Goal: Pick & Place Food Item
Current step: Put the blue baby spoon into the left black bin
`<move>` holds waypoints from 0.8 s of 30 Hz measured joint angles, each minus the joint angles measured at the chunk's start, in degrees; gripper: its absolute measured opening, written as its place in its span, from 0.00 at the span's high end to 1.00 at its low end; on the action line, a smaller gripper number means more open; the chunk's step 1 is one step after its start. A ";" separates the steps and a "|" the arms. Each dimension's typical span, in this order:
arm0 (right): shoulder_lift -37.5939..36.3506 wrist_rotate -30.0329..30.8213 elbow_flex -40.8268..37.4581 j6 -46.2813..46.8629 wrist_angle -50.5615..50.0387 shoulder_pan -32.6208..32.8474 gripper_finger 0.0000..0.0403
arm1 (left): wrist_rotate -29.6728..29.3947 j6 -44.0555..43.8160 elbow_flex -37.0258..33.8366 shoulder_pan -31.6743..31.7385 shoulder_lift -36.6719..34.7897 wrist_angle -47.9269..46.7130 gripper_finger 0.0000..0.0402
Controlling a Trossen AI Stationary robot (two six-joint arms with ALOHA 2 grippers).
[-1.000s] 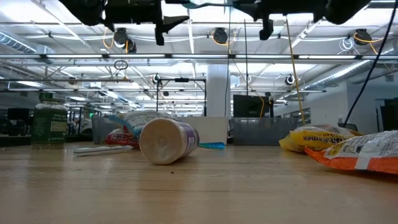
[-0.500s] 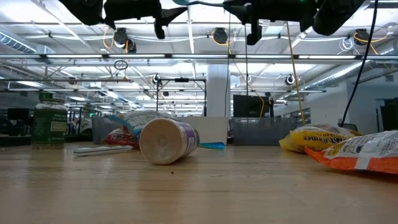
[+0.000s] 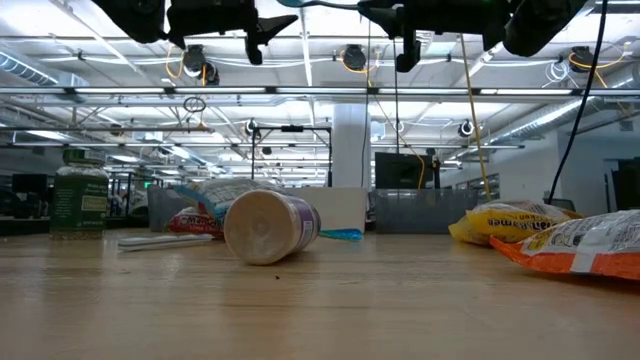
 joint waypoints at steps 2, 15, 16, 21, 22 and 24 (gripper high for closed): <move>0.00 0.00 0.00 0.00 0.00 0.02 0.97 | 0.00 -0.08 0.00 0.34 0.00 0.01 0.50; -0.02 0.00 0.00 -0.20 -0.04 0.02 0.97 | 1.62 0.25 0.00 0.78 0.00 -0.17 0.70; -0.02 0.00 0.00 -0.20 -0.05 0.02 0.97 | 1.71 0.23 0.00 0.78 0.00 -0.17 0.72; -0.02 0.00 0.00 -0.20 -0.49 0.01 0.97 | 1.76 0.43 0.00 0.78 -0.02 -0.20 0.83; -0.02 0.00 0.00 -0.21 -0.67 0.02 0.97 | 1.77 0.65 0.00 0.78 -0.02 -0.21 0.85; -0.02 -0.21 0.00 -0.36 -0.87 0.02 0.97 | 1.70 1.26 0.00 0.78 -0.02 -0.51 0.90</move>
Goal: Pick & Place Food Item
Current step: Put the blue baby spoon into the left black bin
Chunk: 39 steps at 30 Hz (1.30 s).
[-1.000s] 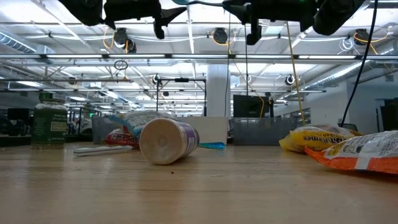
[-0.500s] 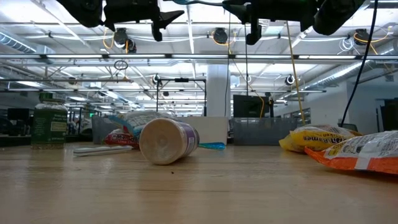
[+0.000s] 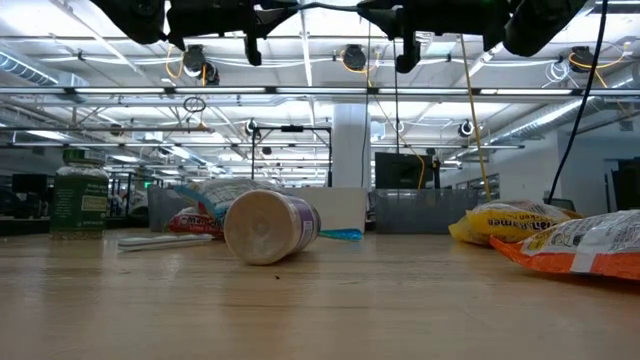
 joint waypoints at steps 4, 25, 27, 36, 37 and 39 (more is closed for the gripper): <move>0.00 -0.23 0.00 -0.30 -0.42 0.00 0.97 | -0.17 -0.17 0.00 0.00 0.02 -0.29 0.96; -1.40 -6.31 0.00 -2.29 -2.92 -1.99 0.75 | 4.49 1.56 0.07 0.79 -0.09 -2.02 0.97; -2.14 -7.83 0.00 -2.14 -4.53 -3.23 0.69 | 5.48 1.62 0.07 0.85 -0.09 -2.63 0.97; -7.46 -26.98 0.00 5.37 -18.11 -13.84 0.51 | 10.72 11.46 7.36 0.61 -0.04 -29.25 0.97; -7.88 -28.68 0.04 6.34 -19.13 -14.90 0.50 | 10.61 14.27 9.37 0.40 -0.07 -34.29 0.97; -8.14 -32.32 1.37 6.75 -22.84 -16.22 0.50 | 9.88 19.77 13.61 -0.16 -0.04 -44.08 0.97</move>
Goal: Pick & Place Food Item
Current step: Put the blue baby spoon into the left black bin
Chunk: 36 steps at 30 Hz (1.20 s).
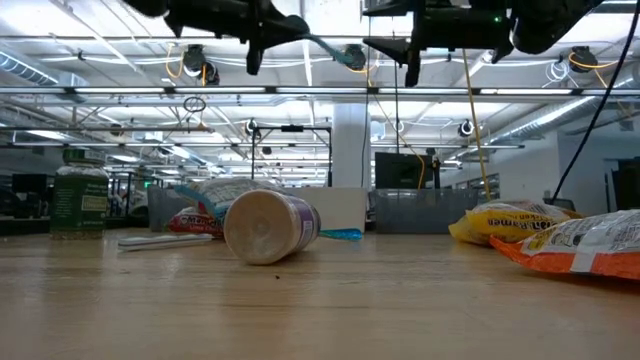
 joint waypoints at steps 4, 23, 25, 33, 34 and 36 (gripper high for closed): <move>0.41 -4.75 5.86 -4.75 -10.86 -0.64 0.52 | -1.22 6.97 7.97 -0.49 0.02 -14.64 0.95; 15.53 -10.32 27.56 -17.29 -22.58 2.35 0.55 | -0.79 5.76 15.40 -3.36 2.35 -26.33 0.97; 16.44 -11.16 27.56 -15.93 -21.26 2.63 0.55 | -0.79 5.74 15.40 -4.24 3.41 -26.18 0.97; 16.49 -11.06 27.56 -15.63 -21.32 3.48 0.57 | -0.55 4.58 15.40 -6.27 5.73 -26.29 0.94; 16.49 -11.07 27.56 -15.70 -21.58 3.48 0.57 | -0.71 4.58 15.40 -6.43 5.71 -26.27 0.95; 16.49 -11.08 27.56 -15.78 -22.46 3.48 0.59 | -1.01 4.57 15.40 -6.50 5.65 -25.63 0.97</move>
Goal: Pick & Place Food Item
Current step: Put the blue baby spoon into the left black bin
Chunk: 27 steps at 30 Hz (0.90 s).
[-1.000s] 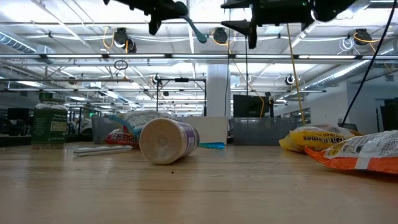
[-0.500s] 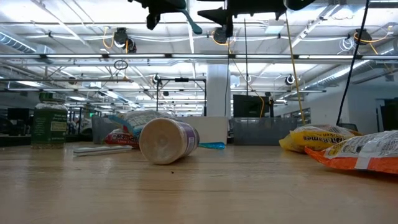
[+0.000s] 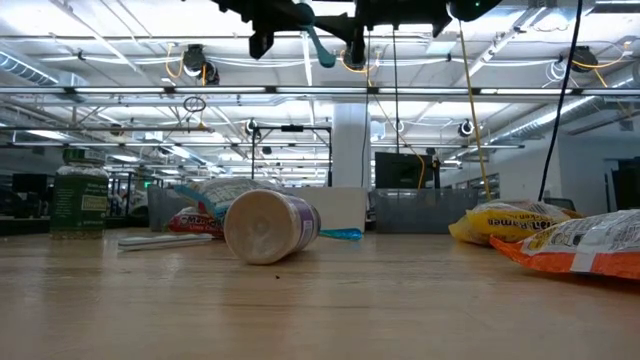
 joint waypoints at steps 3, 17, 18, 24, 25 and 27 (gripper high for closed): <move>0.02 0.02 0.00 -0.25 -1.06 0.34 0.60 | -0.02 -0.87 0.00 -0.02 0.01 1.19 0.97; 0.00 0.15 0.00 -1.21 -1.68 0.74 0.78 | 0.02 -1.11 -0.02 -0.24 0.01 1.08 0.97; 0.00 0.09 0.00 -1.40 -1.79 0.76 0.81 | 0.00 -1.11 -0.02 -0.24 0.00 1.08 0.97; 0.00 0.44 0.00 -3.25 -2.01 0.74 0.98 | -0.04 -1.69 -0.03 -0.31 0.01 0.98 0.91; 0.00 0.59 0.00 -3.30 -2.03 0.74 0.97 | -0.09 -1.89 -0.04 -0.31 0.01 0.97 0.91; 0.00 0.59 0.00 -3.28 -2.09 0.74 0.97 | -0.09 -2.25 -0.04 -0.31 0.00 1.00 0.92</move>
